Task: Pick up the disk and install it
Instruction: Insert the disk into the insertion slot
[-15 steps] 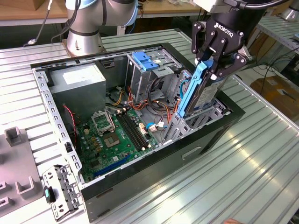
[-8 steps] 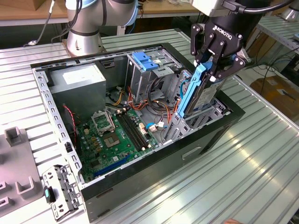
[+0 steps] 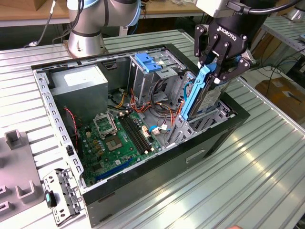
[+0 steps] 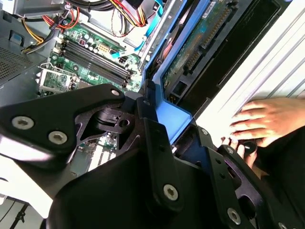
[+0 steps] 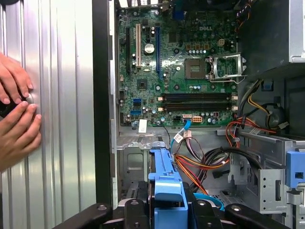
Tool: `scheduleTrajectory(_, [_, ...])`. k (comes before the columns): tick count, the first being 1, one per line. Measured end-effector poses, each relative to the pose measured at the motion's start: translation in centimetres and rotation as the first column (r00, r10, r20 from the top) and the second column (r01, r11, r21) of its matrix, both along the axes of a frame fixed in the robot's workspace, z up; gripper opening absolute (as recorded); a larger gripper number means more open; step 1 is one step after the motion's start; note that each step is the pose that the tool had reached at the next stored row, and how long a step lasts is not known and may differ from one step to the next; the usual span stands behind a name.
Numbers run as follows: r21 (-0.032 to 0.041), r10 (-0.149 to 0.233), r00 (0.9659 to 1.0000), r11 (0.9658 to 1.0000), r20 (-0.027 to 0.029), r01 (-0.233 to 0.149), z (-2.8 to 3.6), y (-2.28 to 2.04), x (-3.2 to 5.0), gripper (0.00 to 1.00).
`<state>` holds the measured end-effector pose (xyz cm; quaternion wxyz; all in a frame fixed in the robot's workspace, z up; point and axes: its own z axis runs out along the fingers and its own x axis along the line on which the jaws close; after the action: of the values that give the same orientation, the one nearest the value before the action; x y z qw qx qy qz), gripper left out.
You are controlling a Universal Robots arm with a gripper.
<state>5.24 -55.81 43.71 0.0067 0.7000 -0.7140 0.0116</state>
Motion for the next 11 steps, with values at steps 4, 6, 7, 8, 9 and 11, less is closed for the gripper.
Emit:
scheduleTrajectory(4, [0.0001,0.0,1.0,1.0,0.0,0.0,-0.03,0.0,0.0,0.38])
scheduleTrajectory(6, [0.0003,0.0,1.0,1.0,0.0,0.0,-0.23,0.0,0.0,0.44])
scheduleTrajectory(7, [0.0001,0.001,1.0,1.0,0.0,-0.001,-0.4,0.0,0.0,0.44])
scheduleTrajectory(8, [0.0,0.003,1.0,1.0,0.0,-0.003,-0.6,0.0,0.0,0.44])
scheduleTrajectory(9, [0.0001,0.004,1.0,1.0,0.0,-0.004,-0.79,0.0,0.0,0.44])
scheduleTrajectory(11, [0.0001,0.007,1.0,1.0,0.0,-0.007,-1.24,0.0,0.0,0.44])
